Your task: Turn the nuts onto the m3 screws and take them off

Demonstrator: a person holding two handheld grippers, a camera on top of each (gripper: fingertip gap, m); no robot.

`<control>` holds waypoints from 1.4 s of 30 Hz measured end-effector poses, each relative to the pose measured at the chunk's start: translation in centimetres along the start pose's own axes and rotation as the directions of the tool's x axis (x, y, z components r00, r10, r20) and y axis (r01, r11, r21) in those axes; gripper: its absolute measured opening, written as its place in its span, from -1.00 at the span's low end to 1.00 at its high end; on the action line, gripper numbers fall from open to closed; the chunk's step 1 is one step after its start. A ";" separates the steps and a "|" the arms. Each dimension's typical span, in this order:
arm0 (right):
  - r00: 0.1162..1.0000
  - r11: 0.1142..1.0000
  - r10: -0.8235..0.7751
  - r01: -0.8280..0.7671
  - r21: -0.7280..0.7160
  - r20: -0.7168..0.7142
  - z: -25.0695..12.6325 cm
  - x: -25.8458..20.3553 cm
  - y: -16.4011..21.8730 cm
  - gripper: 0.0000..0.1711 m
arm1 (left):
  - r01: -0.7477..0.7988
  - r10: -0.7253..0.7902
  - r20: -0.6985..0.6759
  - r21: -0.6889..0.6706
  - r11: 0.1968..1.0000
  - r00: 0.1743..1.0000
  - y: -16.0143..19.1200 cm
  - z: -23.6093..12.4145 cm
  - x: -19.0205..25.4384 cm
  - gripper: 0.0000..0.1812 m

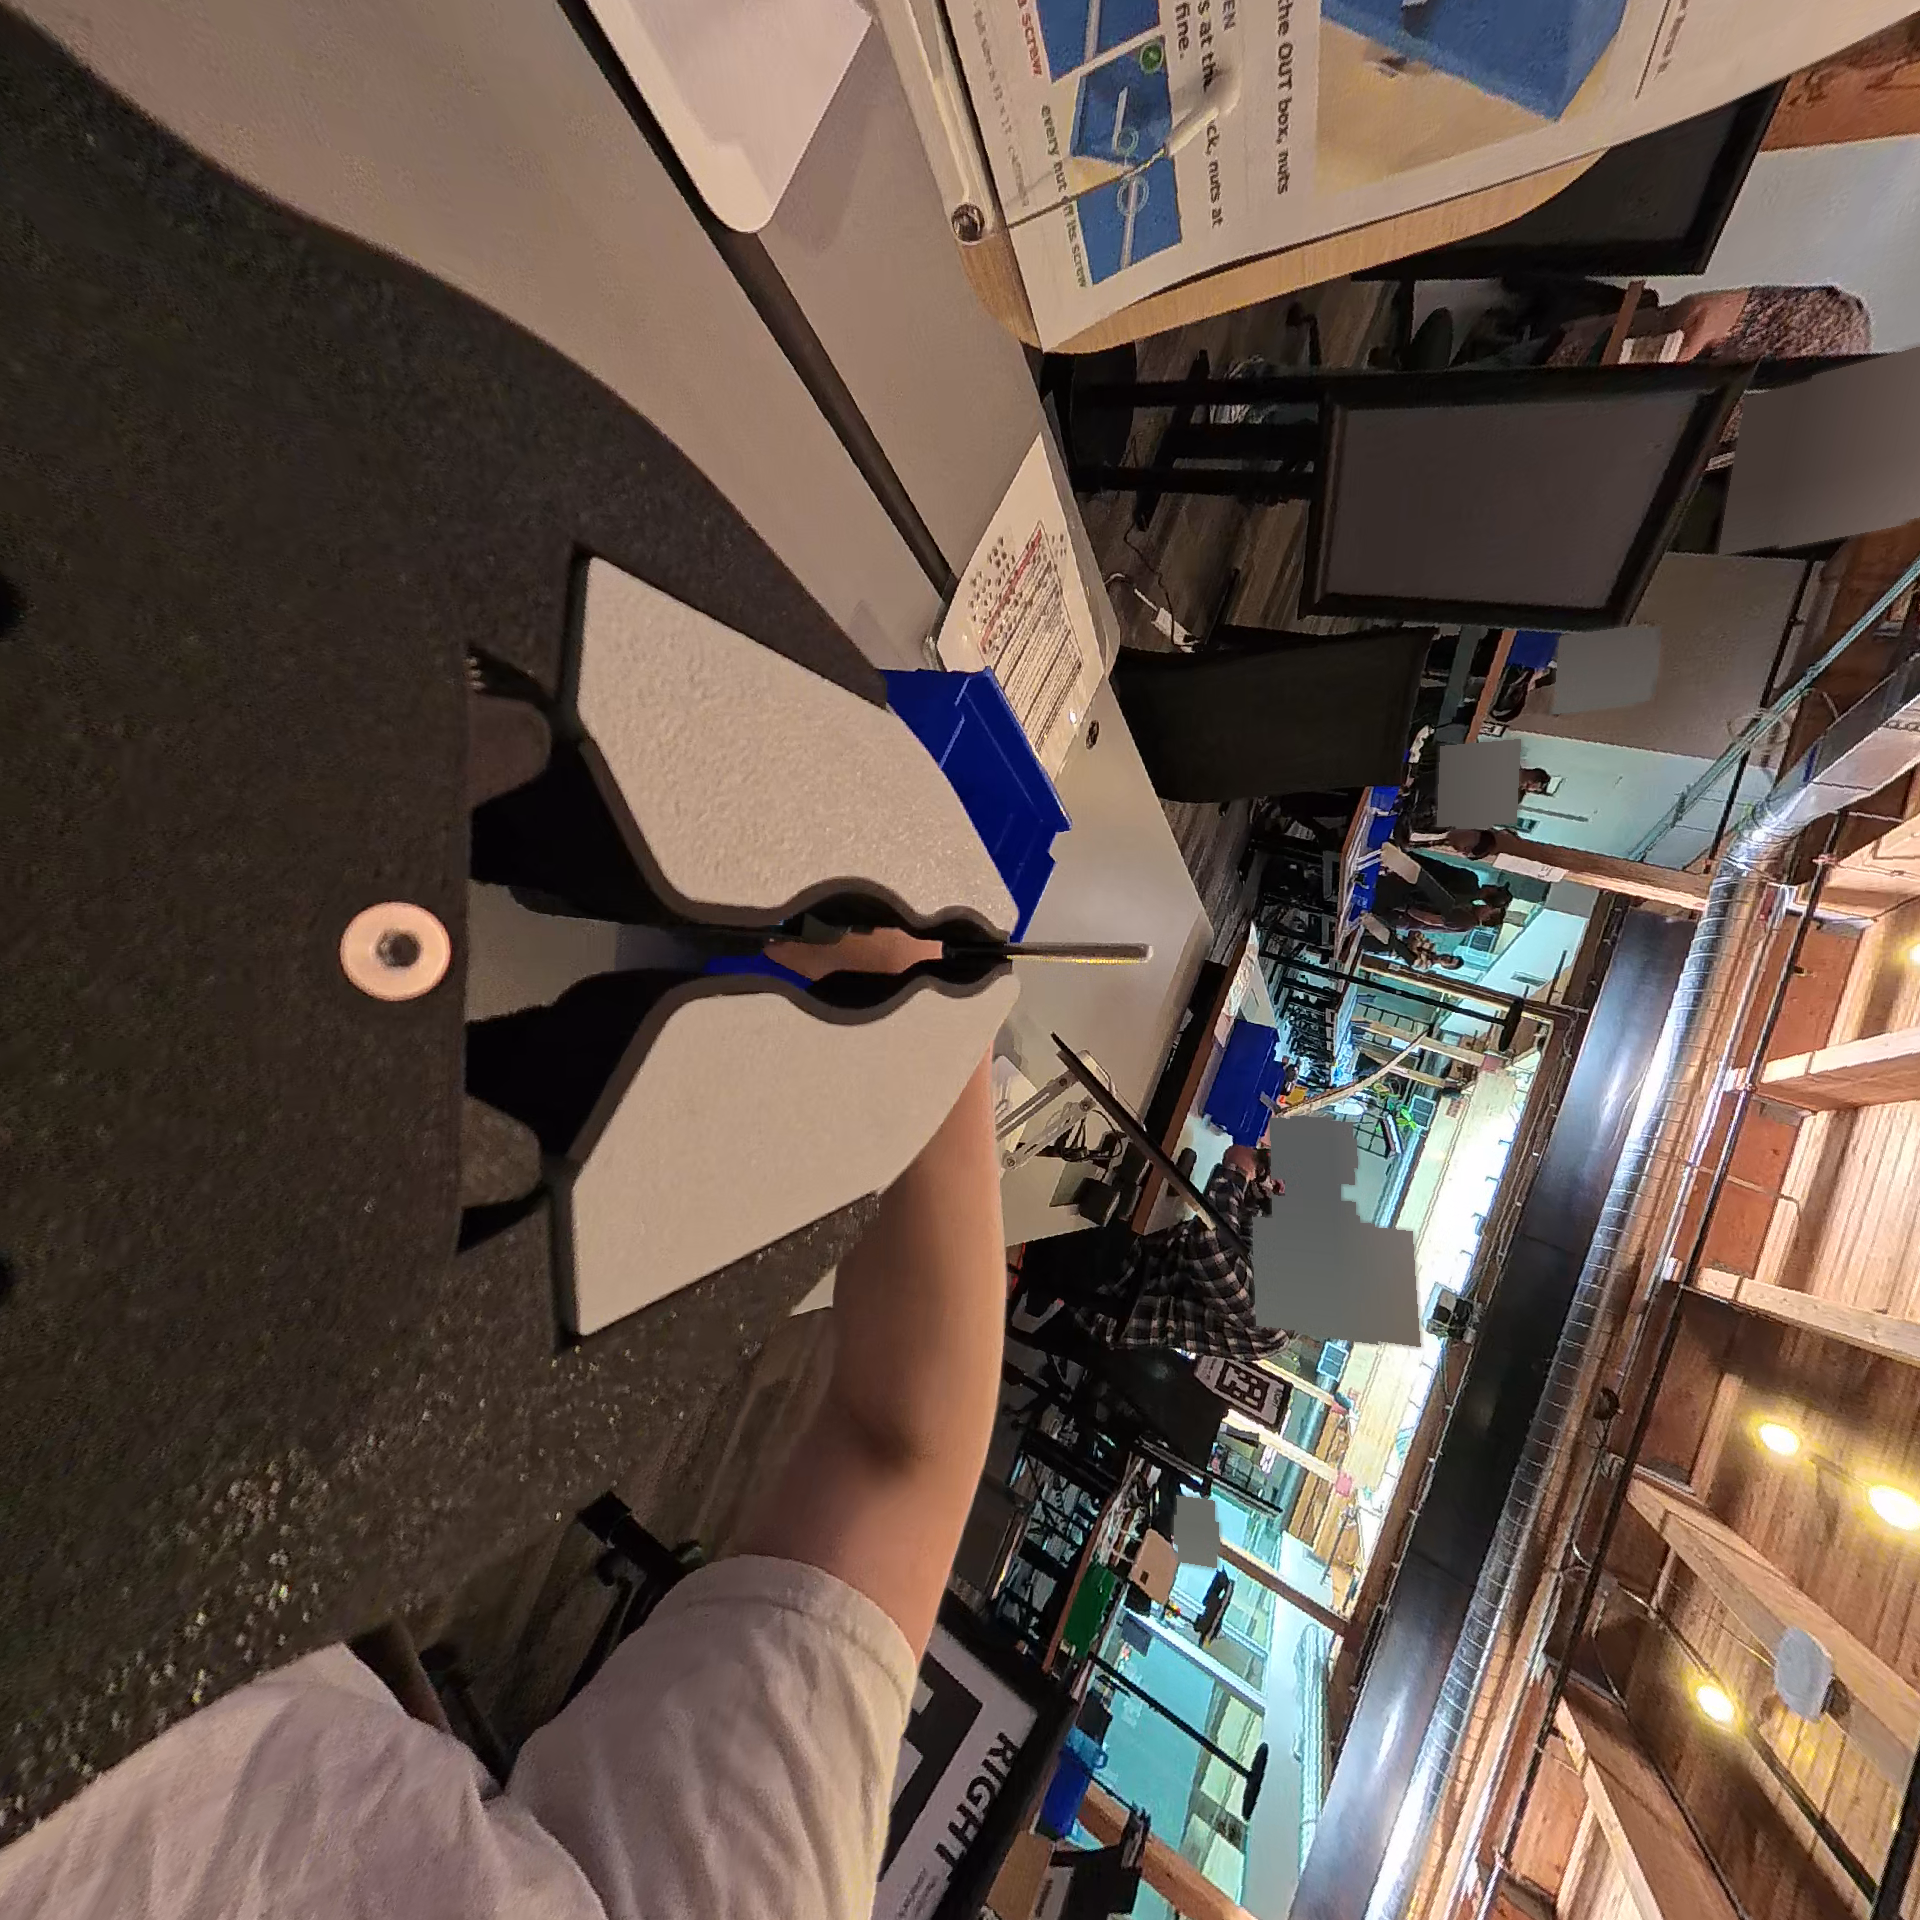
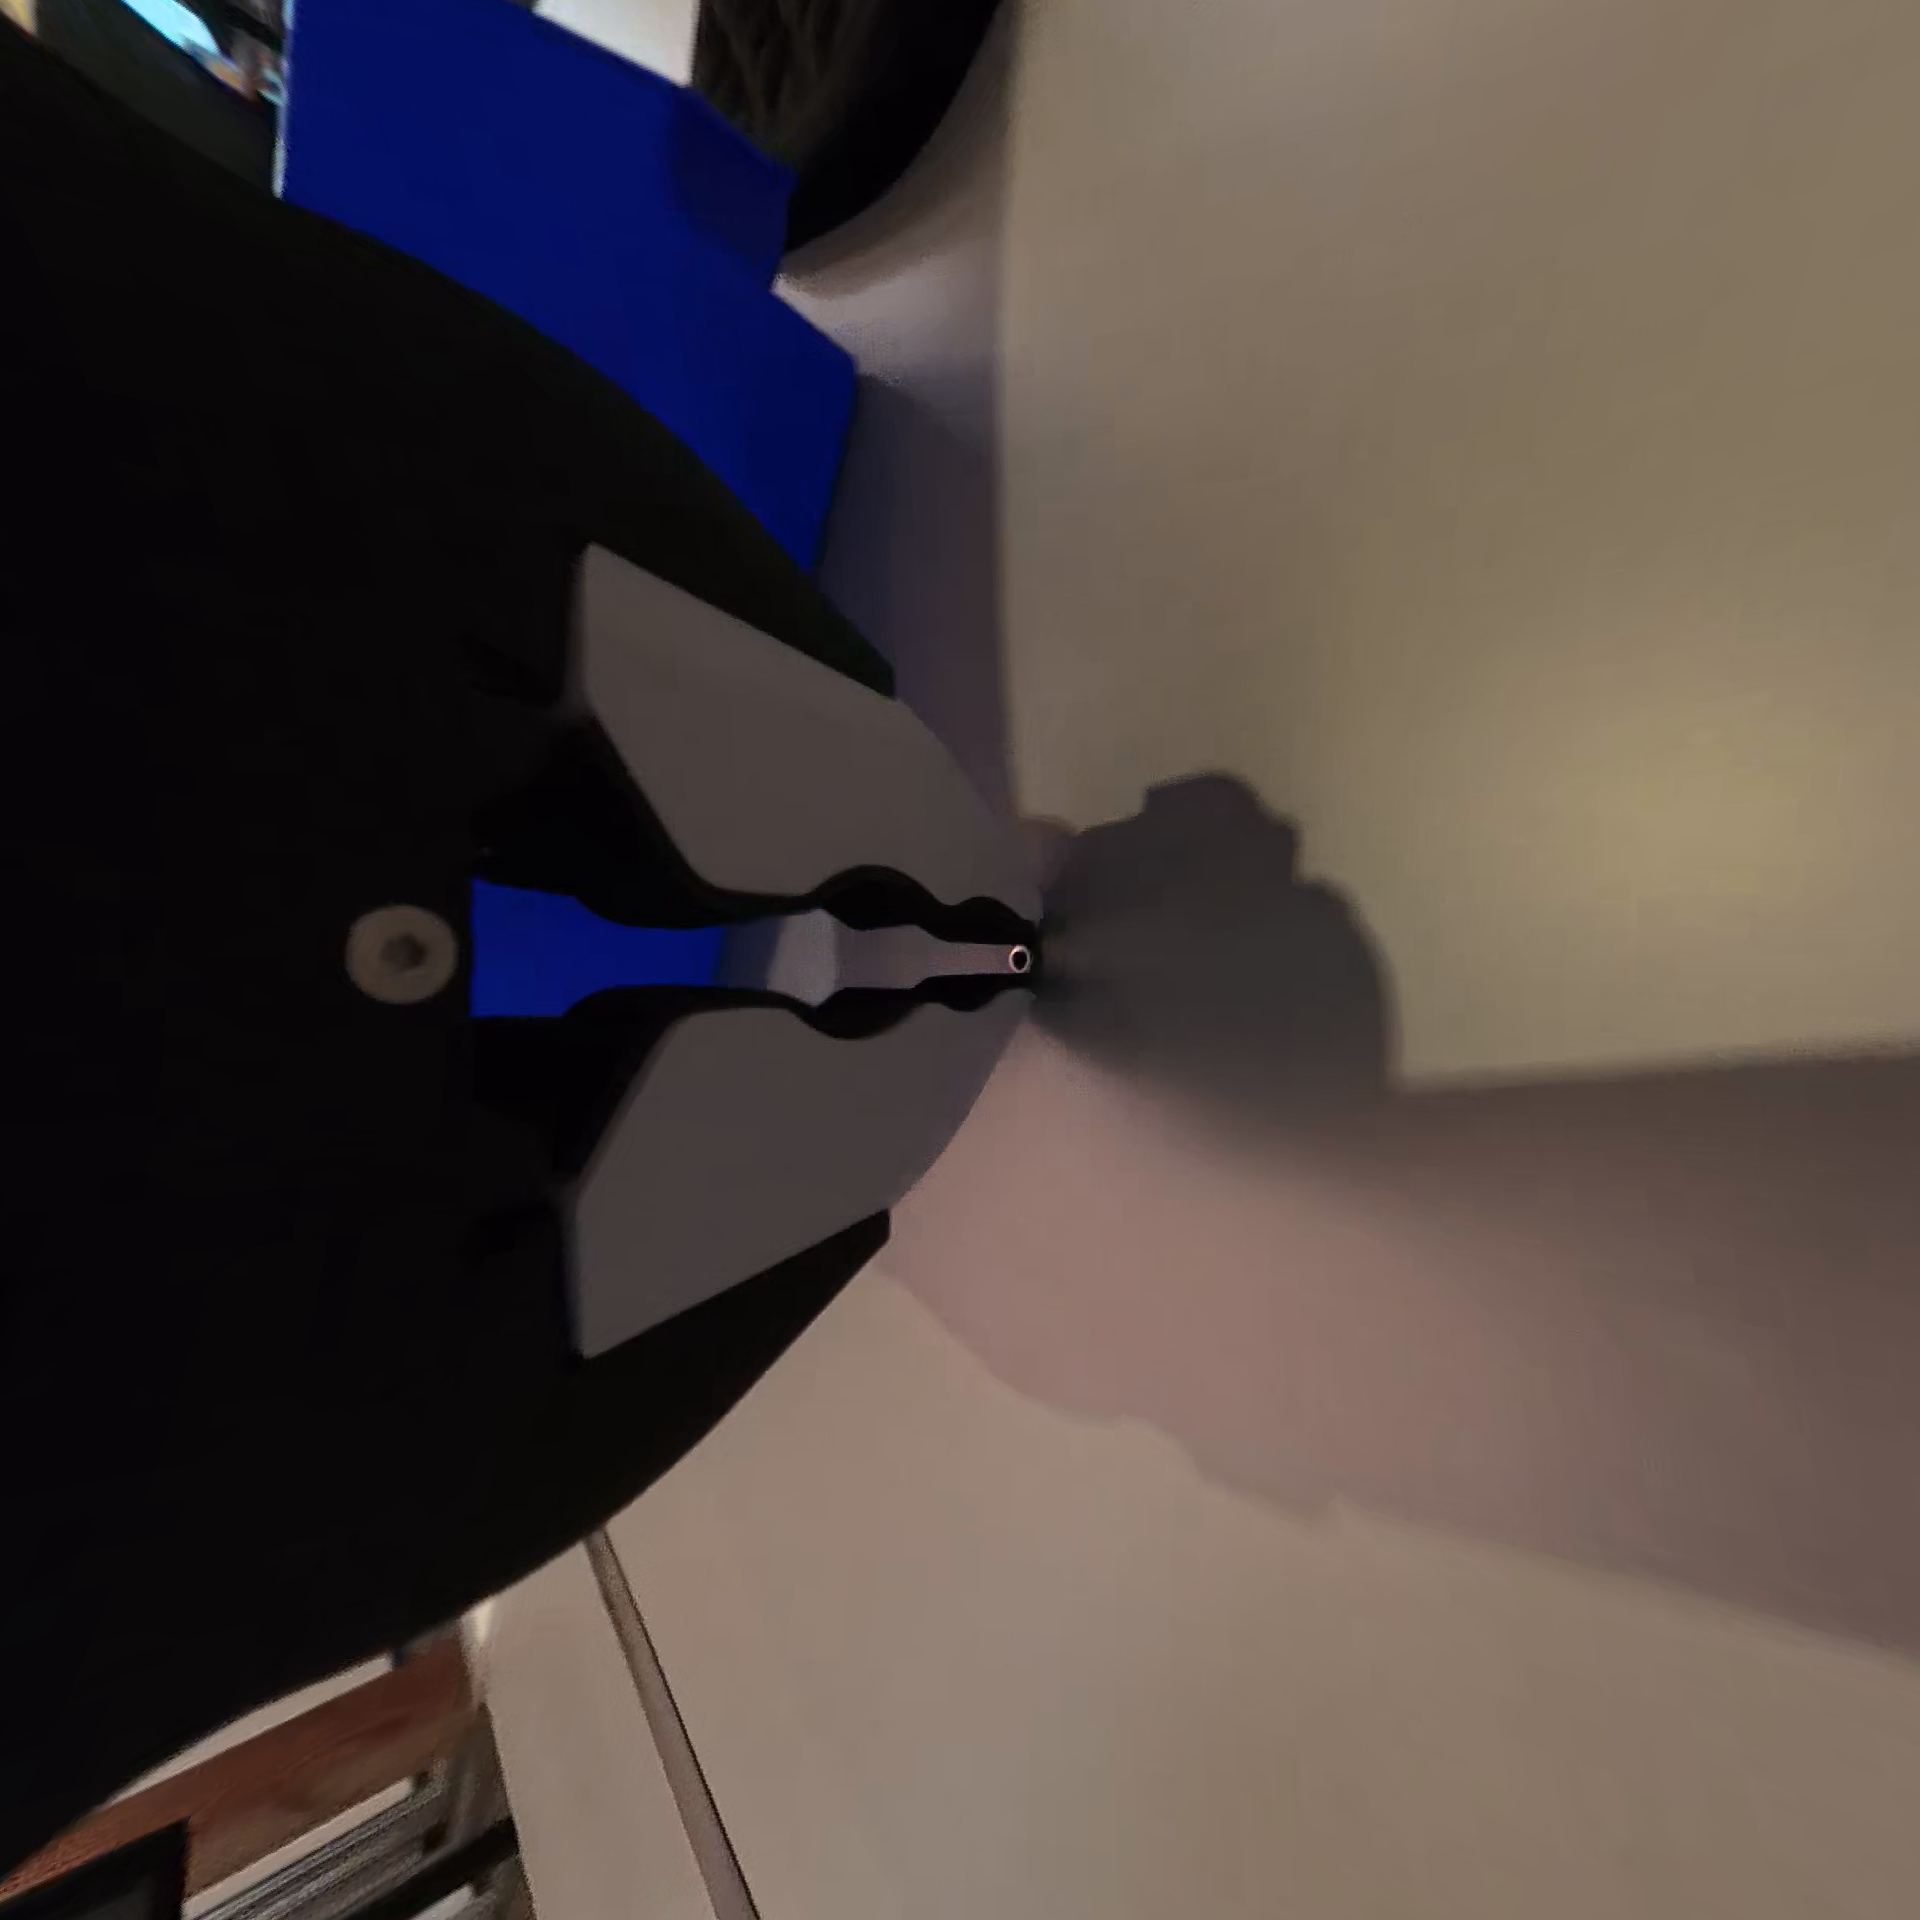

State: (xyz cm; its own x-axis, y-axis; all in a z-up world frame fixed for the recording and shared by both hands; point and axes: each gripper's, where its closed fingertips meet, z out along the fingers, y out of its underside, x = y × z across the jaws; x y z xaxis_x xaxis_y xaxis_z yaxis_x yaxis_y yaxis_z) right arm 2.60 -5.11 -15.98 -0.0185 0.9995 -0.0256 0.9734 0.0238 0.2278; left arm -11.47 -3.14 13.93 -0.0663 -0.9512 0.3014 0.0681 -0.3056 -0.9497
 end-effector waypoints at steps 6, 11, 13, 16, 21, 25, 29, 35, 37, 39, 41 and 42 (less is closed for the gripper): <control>1.000 0.976 -0.002 0.007 0.218 -0.022 -1.7 1.8 -6.6 -0.94 | 0.007 -0.007 0.011 0.025 1.000 1.000 -0.6 -1.1 -0.3 -0.98; 0.999 0.954 0.015 -0.004 0.300 -0.033 -2.4 2.2 -8.9 -0.94 | 0.013 -0.014 0.020 0.039 0.999 1.000 -1.0 -1.9 -0.7 -0.99; 0.997 0.936 0.063 -0.041 0.349 -0.052 -2.9 2.3 -9.0 -0.89 | 0.017 -0.018 0.021 0.043 0.999 1.000 -1.1 -2.0 -0.8 -0.99; 0.975 0.885 0.196 -0.128 0.448 -0.108 -4.6 2.7 -8.7 -0.76 | 0.020 -0.021 0.013 0.047 0.999 1.000 -1.1 -1.9 -0.7 -0.99; 0.931 0.820 0.327 -0.192 0.540 -0.165 -5.0 2.1 -8.2 -0.79 | 0.027 -0.026 -0.005 0.049 0.998 1.000 -1.2 -1.8 -0.6 -0.98; 0.948 0.834 0.287 -0.178 0.522 -0.135 -3.6 1.6 -8.8 -0.83 | 0.029 -0.028 -0.012 0.038 0.999 1.000 -0.9 -1.6 -0.4 -0.99; 0.975 0.869 0.143 -0.042 0.493 -0.169 -3.4 1.3 -9.1 -0.80 | 0.019 -0.019 -0.008 0.028 0.999 1.000 -0.8 -1.6 -0.2 -0.98; 0.986 0.893 0.052 0.026 0.450 -0.159 -2.8 1.7 -8.8 -0.79 | 0.032 -0.032 -0.011 0.028 0.999 0.999 -0.7 -1.4 -0.2 -0.99; 0.989 0.902 0.029 0.038 0.431 -0.147 -2.7 1.8 -8.6 -0.80 | 0.030 -0.030 -0.005 0.021 0.999 1.000 -0.6 -1.2 -0.3 -0.98; 0.989 0.903 0.014 0.051 0.426 -0.149 -2.7 2.0 -8.7 -0.80 | 0.029 -0.029 -0.004 0.014 0.999 1.000 -0.4 -1.0 -0.3 -0.98; 0.990 0.903 -0.001 0.062 0.424 -0.144 -2.7 2.1 -8.9 -0.81 | 0.033 -0.033 -0.005 0.012 0.999 0.999 -0.3 -0.9 -0.4 -0.98; 0.989 0.903 -0.008 0.071 0.423 -0.149 -2.7 2.2 -9.0 -0.82 | 0.035 -0.035 -0.005 0.009 0.999 0.999 -0.3 -0.9 -0.4 -0.98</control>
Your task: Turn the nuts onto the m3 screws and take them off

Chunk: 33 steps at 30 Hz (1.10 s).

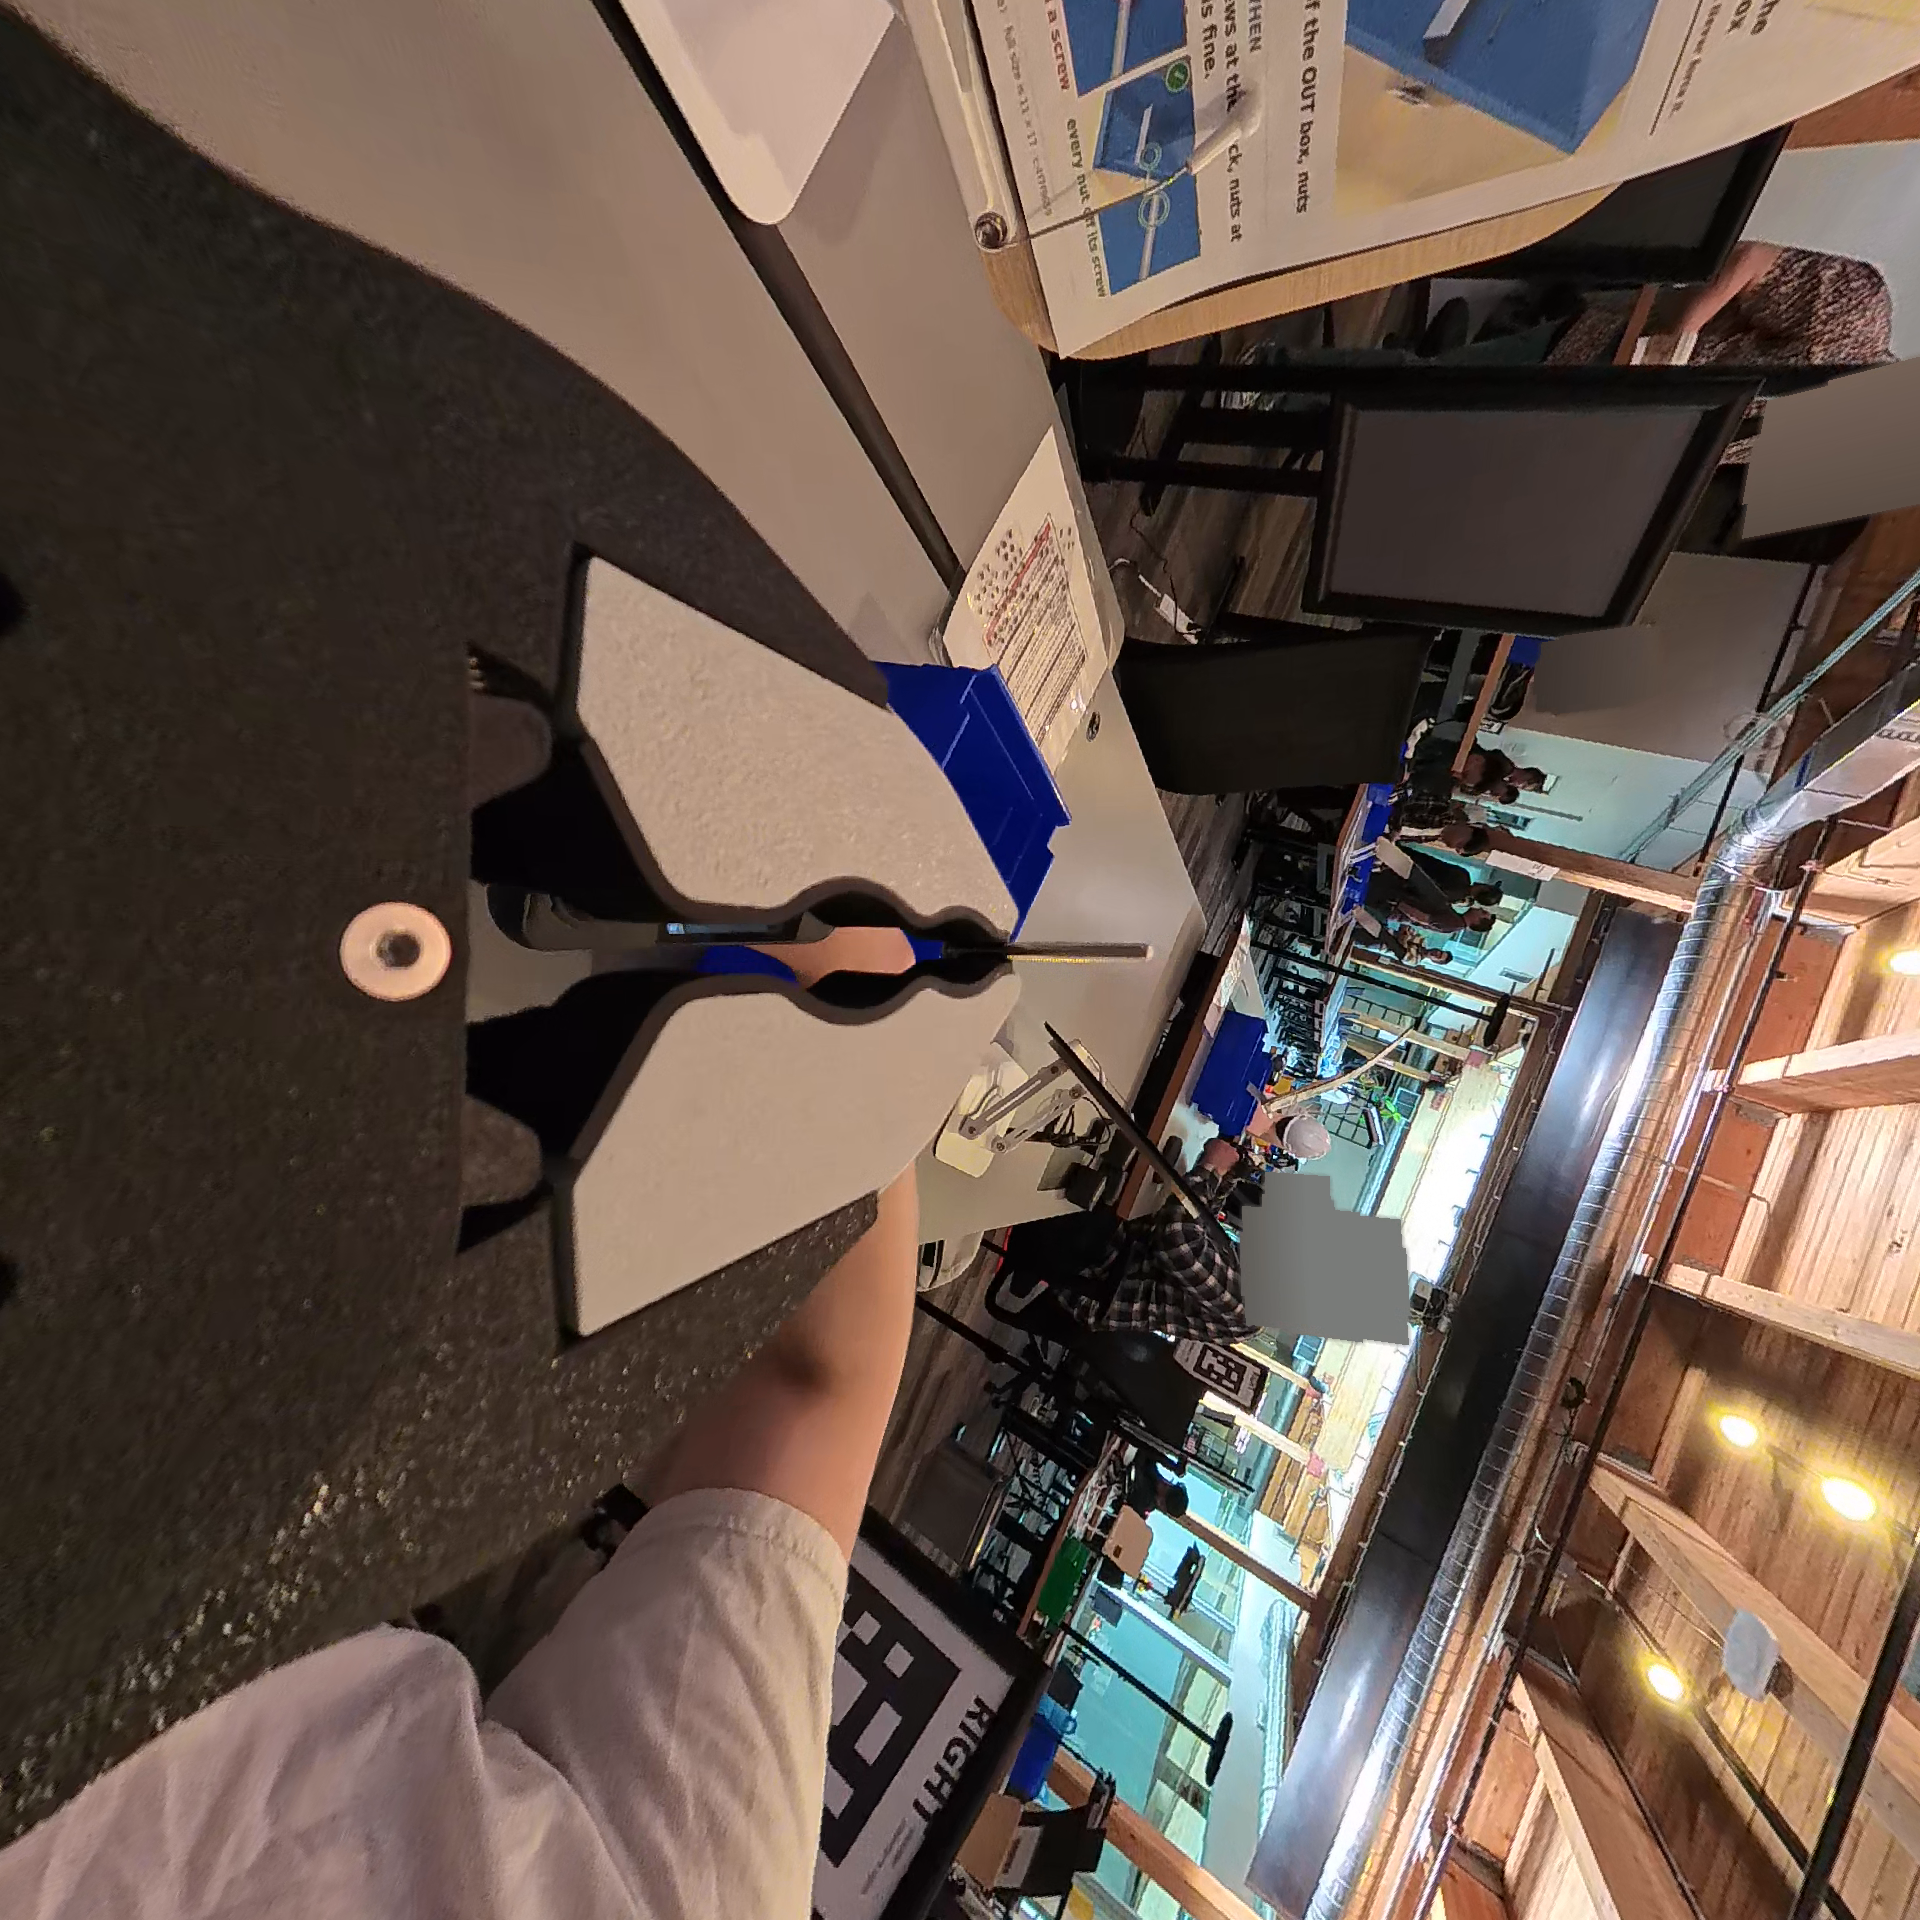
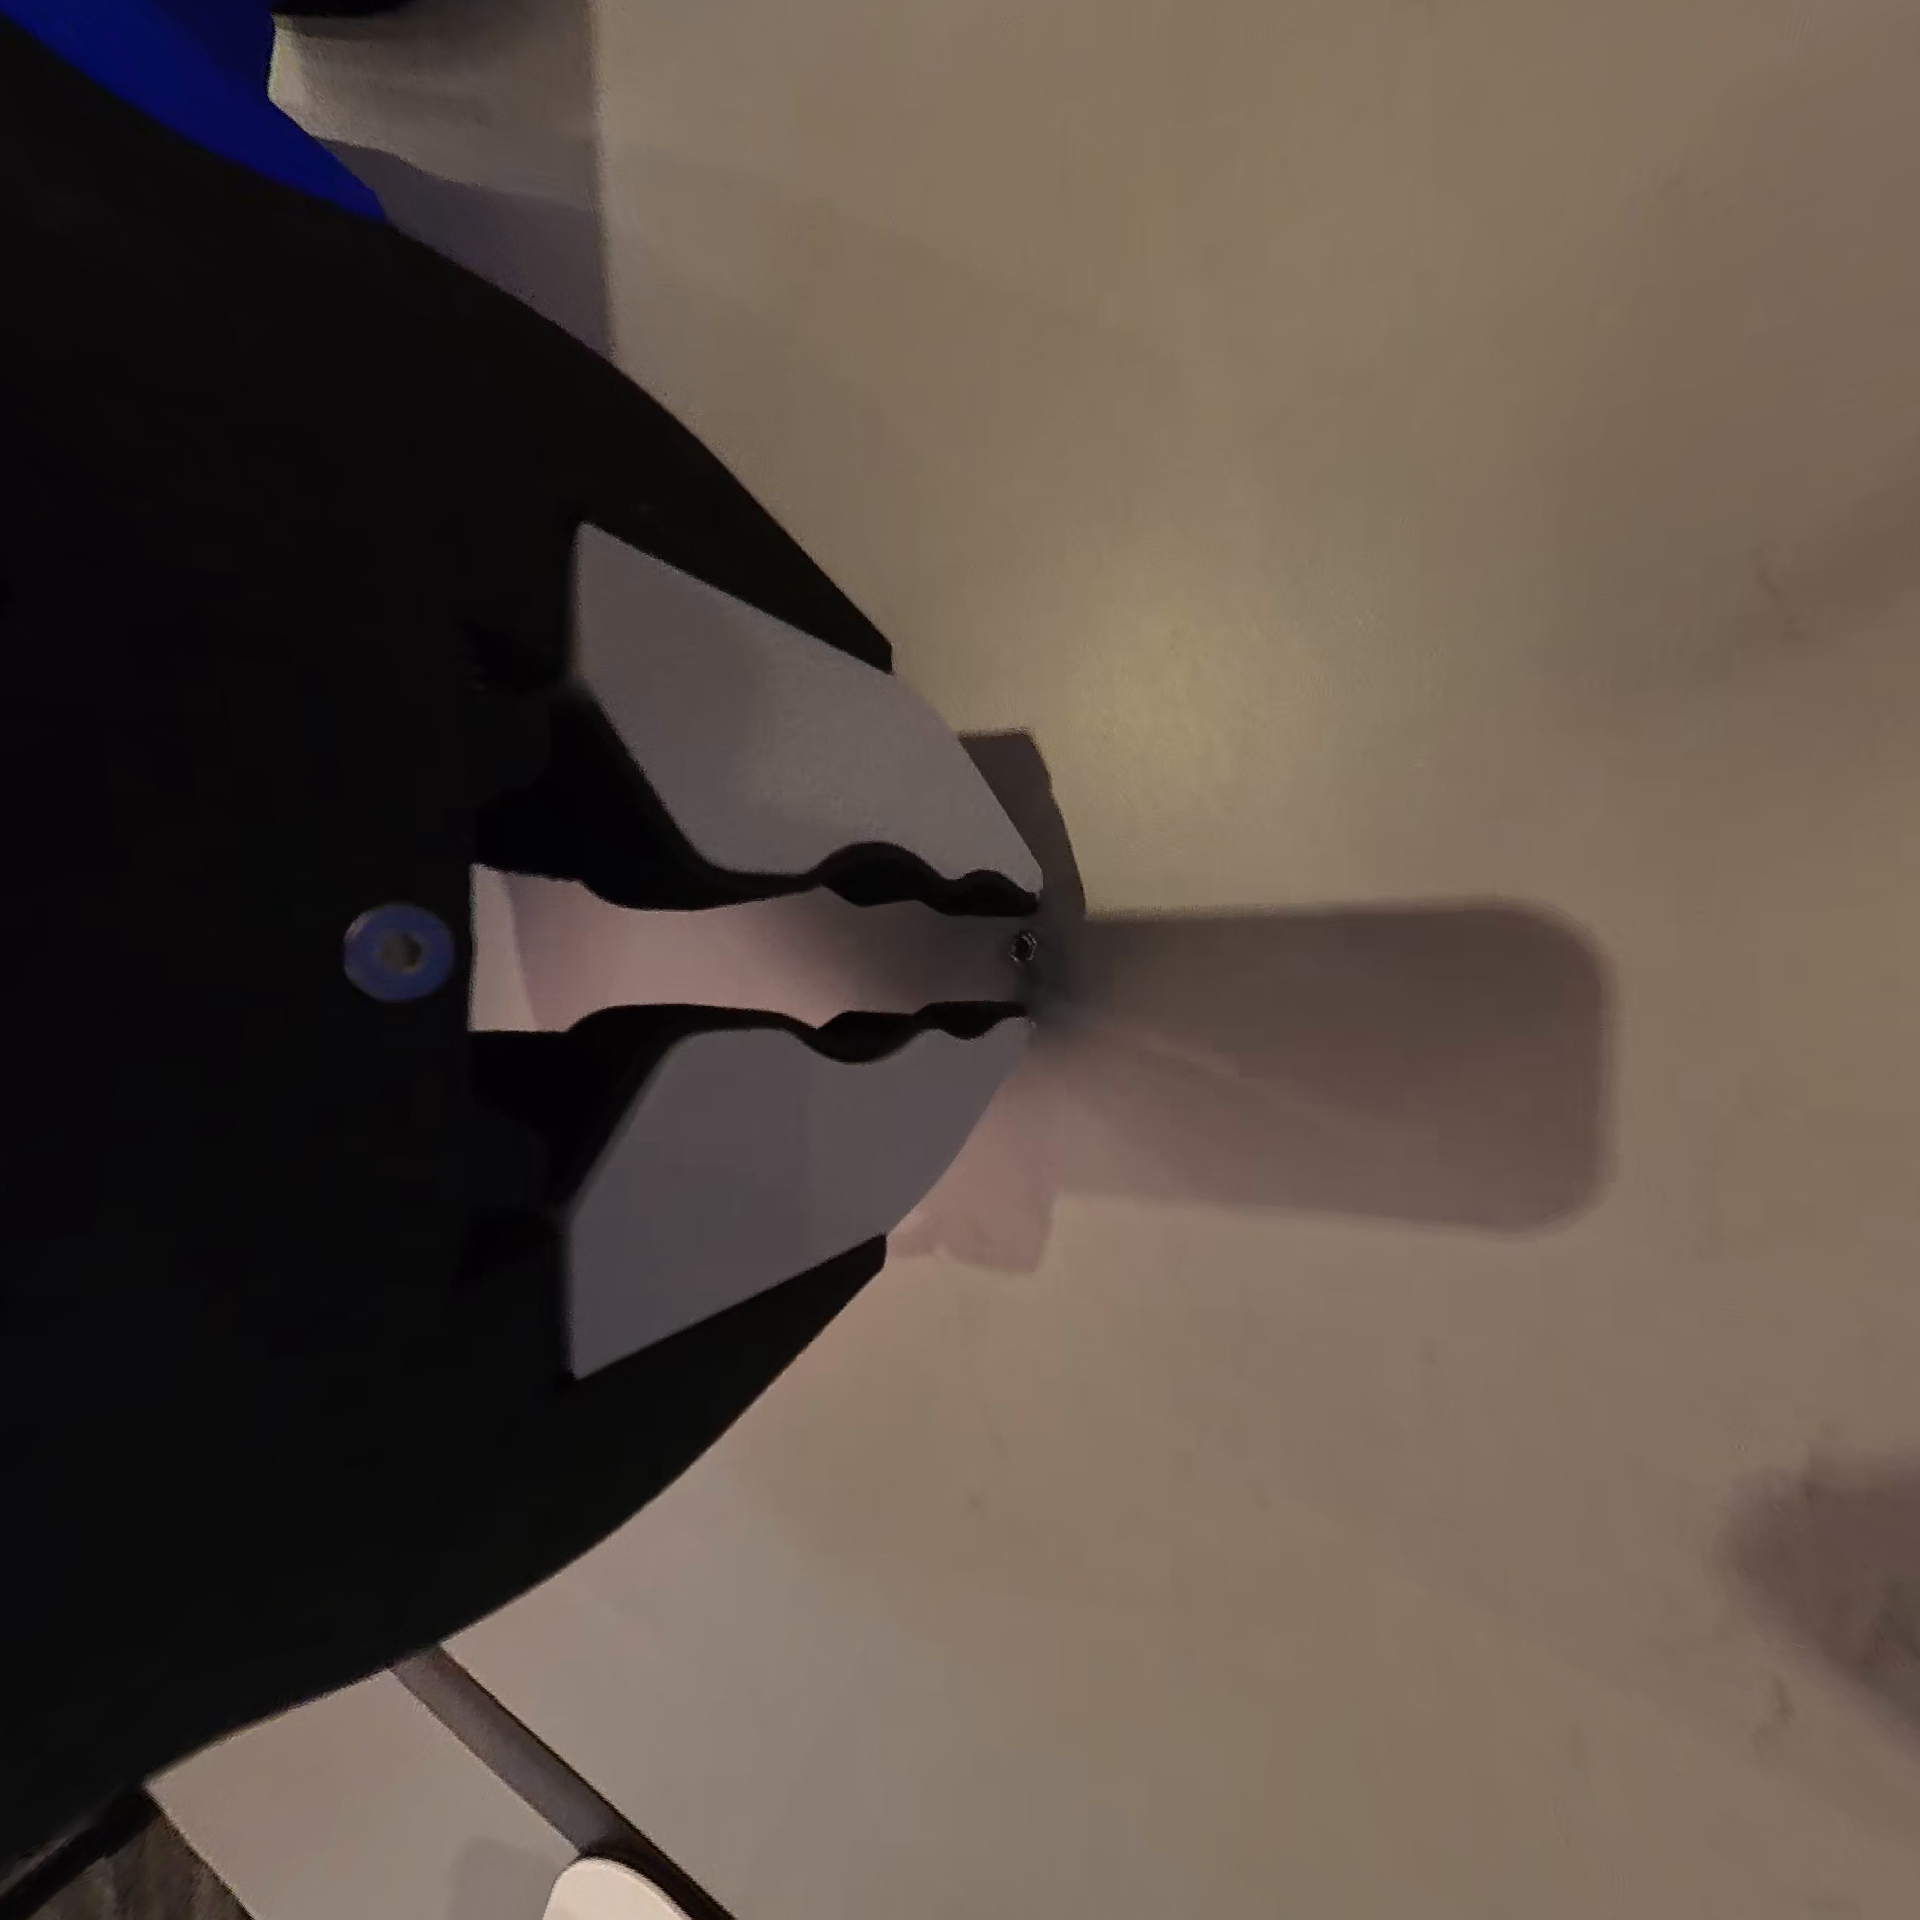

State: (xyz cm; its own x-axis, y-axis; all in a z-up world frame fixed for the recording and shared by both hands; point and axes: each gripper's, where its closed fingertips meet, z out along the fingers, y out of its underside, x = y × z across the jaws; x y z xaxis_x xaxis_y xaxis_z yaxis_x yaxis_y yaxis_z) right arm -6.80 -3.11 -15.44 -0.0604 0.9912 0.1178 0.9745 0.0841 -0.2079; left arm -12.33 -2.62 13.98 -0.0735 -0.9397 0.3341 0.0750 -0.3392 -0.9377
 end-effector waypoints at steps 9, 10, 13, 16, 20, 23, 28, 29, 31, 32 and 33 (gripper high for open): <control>0.998 1.000 -0.001 0.000 0.008 0.056 0.2 -0.3 0.0 -0.91 | 0.006 -0.006 0.005 -0.008 1.000 1.000 0.2 0.1 -0.2 -0.98; 0.998 1.000 0.001 -0.001 0.006 0.056 0.2 -0.3 0.0 -0.92 | 0.006 -0.006 0.004 -0.009 1.000 1.000 0.3 0.2 -0.2 -0.98; 0.998 1.000 0.002 -0.002 0.004 0.058 0.2 -0.2 0.0 -0.93 | 0.004 -0.004 0.005 -0.014 1.000 1.000 0.4 0.3 -0.2 -0.98; 0.998 1.000 0.002 -0.003 0.004 0.057 0.3 -0.2 0.0 -0.94 | 0.001 0.000 0.006 -0.013 1.000 1.000 0.3 0.2 -0.1 -0.98; 0.999 1.000 0.017 -0.018 0.015 0.048 0.4 -0.1 0.0 -0.94 | 0.001 -0.001 0.009 -0.011 1.000 1.000 0.2 0.0 -0.2 -0.98; 0.998 0.996 0.048 -0.050 0.076 0.030 0.1 -0.2 -0.4 -0.94 | 0.004 -0.004 0.017 -0.005 1.000 1.000 0.0 -0.5 -0.5 -0.98; 0.984 0.894 0.176 -0.172 0.414 0.028 -5.6 -0.3 -3.8 -0.94 | 0.010 -0.009 0.038 -0.011 1.000 0.999 -0.1 -1.7 -1.4 -0.99; 0.980 0.846 0.193 -0.195 0.497 0.055 -7.4 -0.6 -4.6 -0.94 | 0.010 -0.009 0.033 -0.030 0.999 0.999 0.1 -1.8 -1.4 -0.98; 0.971 0.721 0.199 -0.236 0.652 0.131 -11.3 -1.5 -6.1 -0.94 | 0.004 -0.002 0.021 -0.083 0.997 1.000 0.9 -1.8 -1.4 -0.98; 0.968 0.652 0.189 -0.251 0.716 0.167 -13.3 -2.0 -6.5 -0.94 | -0.008 0.010 0.016 -0.117 0.993 1.000 1.5 -1.6 -1.4 -0.98; 0.965 0.580 0.165 -0.262 0.771 0.204 -15.4 -2.6 -6.9 -0.94 | -0.025 0.027 0.014 -0.153 0.988 1.000 2.1 -1.4 -1.3 -0.98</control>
State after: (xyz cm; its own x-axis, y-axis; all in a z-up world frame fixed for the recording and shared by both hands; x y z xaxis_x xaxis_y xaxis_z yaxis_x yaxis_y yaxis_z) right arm -10.06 -7.82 0.69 0.0583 0.9912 -0.1185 0.4144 -0.1320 -0.9005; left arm -13.46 -2.00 11.45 -0.0577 -0.9491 0.3097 -0.0767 -0.3051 -0.9492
